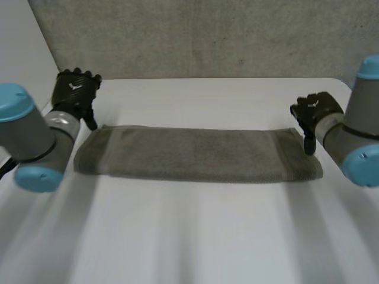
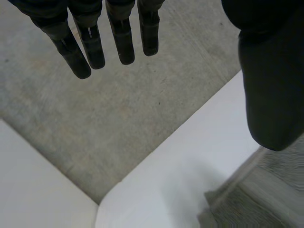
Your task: Fold the towel.
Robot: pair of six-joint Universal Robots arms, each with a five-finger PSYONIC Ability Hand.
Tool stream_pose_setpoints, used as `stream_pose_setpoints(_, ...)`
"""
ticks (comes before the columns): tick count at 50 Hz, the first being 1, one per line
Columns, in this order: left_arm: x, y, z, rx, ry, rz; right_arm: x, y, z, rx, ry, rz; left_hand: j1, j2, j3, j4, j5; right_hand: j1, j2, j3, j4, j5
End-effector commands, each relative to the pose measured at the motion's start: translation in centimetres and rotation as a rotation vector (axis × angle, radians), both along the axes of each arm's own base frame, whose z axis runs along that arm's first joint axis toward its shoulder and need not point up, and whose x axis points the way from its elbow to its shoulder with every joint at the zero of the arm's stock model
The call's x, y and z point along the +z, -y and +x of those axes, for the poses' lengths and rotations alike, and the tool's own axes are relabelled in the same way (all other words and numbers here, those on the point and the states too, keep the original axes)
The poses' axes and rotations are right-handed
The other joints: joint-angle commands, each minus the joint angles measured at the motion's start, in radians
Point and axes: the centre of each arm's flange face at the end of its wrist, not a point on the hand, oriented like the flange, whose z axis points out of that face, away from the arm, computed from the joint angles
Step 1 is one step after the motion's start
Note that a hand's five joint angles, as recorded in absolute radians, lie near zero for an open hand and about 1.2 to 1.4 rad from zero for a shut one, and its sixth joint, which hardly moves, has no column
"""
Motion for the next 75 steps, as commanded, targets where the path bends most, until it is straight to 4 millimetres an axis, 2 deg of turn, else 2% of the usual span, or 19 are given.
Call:
stream_pose_setpoints(1,-0.4,-4.5,1.9,0.005,-0.141,0.101,-2.6,-3.8,-0.8,0.049,0.004,0.054,-0.086,-0.082,-0.069,-0.086,-0.223,-0.057,-0.076,-0.064,-0.080,-0.065)
stream_pose_setpoints(10,-2.4,-6.3,2.6,0.020,-0.225,0.174,-5.3,-3.5,-2.2,0.035,0.011,0.074,-0.086,-0.082,-0.069,-0.086,-0.223,-0.057,-0.076,-0.064,-0.080,-0.065)
stream_pose_setpoints(21,-3.1,-6.8,2.4,0.009,-0.269,0.142,-8.7,-0.8,-3.0,0.014,0.018,0.064,-0.086,-0.082,-0.069,-0.086,-0.223,0.638,0.618,0.630,0.614,0.630)
stream_pose_setpoints(23,-3.2,-6.8,2.5,0.012,-0.269,0.140,-9.2,-0.4,-3.2,0.005,0.017,0.071,-0.086,-0.082,-0.069,-0.086,-0.223,1.162,1.143,1.155,1.139,1.154)
stream_pose_setpoints(26,-3.4,-6.8,2.6,0.015,-0.269,0.143,-9.2,-0.2,-3.7,-0.010,0.018,0.070,-0.086,-0.082,-0.069,-0.086,-0.223,1.165,1.145,1.157,1.142,1.157)
stream_pose_setpoints(37,-3.2,-7.2,2.8,0.019,-0.270,0.138,-8.4,2.5,-9.2,-0.160,0.027,0.053,-0.086,-0.082,-0.069,-0.086,-0.223,1.165,1.145,1.157,1.142,1.157)
stream_pose_setpoints(41,-3.0,-7.3,3.3,0.030,-0.274,0.120,-5.5,4.6,-13.4,-0.266,0.013,-0.034,-0.089,-0.085,-0.072,-0.089,-0.226,1.165,1.145,1.157,1.142,1.157)
stream_pose_setpoints(46,-2.6,-7.3,3.6,0.037,-0.280,0.090,-1.1,5.7,-14.7,-0.294,-0.001,-0.139,-0.086,-0.082,-0.069,-0.086,-0.223,1.165,1.145,1.157,1.142,1.157)
stream_pose_setpoints(48,-2.5,-7.2,3.6,0.037,-0.282,0.080,0.2,5.7,-14.0,-0.276,0.011,-0.155,-0.086,-0.082,-0.069,-0.086,-0.223,1.165,1.145,1.157,1.142,1.157)
stream_pose_setpoints(52,-2.5,-7.3,3.5,0.034,-0.282,0.081,4.6,3.2,-5.0,-0.066,0.127,-0.203,-0.086,-0.082,-0.069,-0.086,-0.223,1.165,1.145,1.157,1.142,1.157)
stream_pose_setpoints(53,-2.5,-7.3,3.5,0.034,-0.282,0.081,4.6,3.2,-5.0,-0.065,0.127,-0.203,-0.086,-0.082,-0.069,-0.086,-0.223,1.165,1.145,1.157,1.142,1.157)
stream_pose_setpoints(55,-2.6,-7.5,3.5,0.033,-0.281,0.084,6.3,0.0,1.5,0.100,0.225,-0.215,-0.086,-0.082,-0.069,-0.086,-0.223,1.165,1.145,1.157,1.142,1.157)
stream_pose_setpoints(58,-2.7,-7.5,3.5,0.032,-0.280,0.087,6.8,-4.0,7.3,0.264,0.292,-0.206,-0.089,-0.085,-0.072,-0.089,-0.226,1.165,1.145,1.157,1.142,1.157)
stream_pose_setpoints(59,-2.7,-7.5,3.5,0.032,-0.280,0.087,6.8,-4.0,7.4,0.265,0.292,-0.206,-0.089,-0.085,-0.072,-0.089,-0.226,1.165,1.145,1.157,1.142,1.157)
stream_pose_setpoints(61,-2.8,-7.5,3.5,0.033,-0.281,0.087,5.1,-8.1,12.7,0.441,0.313,-0.169,-0.089,-0.085,-0.072,-0.089,-0.226,1.165,1.145,1.157,1.142,1.157)
stream_pose_setpoints(70,-2.8,-7.7,3.3,0.027,-0.276,0.087,-0.9,-13.2,19.5,0.632,0.301,-0.067,-0.092,-0.088,-0.075,-0.092,-0.229,1.165,1.145,1.157,1.142,1.157)
stream_pose_setpoints(72,-2.9,-7.7,3.3,0.026,-0.274,0.088,-2.4,-13.6,20.1,0.641,0.284,-0.040,-0.092,-0.088,-0.075,-0.092,-0.229,0.805,0.785,0.797,0.782,0.797)
stream_pose_setpoints(74,-2.9,-7.7,3.2,0.023,-0.271,0.089,-4.4,-13.6,20.3,0.632,0.256,0.004,-0.095,-0.091,-0.078,-0.095,-0.232,-0.057,-0.076,-0.064,-0.080,-0.065)
stream_pose_setpoints(75,-2.9,-7.7,3.2,0.023,-0.271,0.089,-4.4,-13.6,20.3,0.632,0.256,0.004,-0.095,-0.091,-0.078,-0.095,-0.232,-0.057,-0.076,-0.064,-0.080,-0.065)
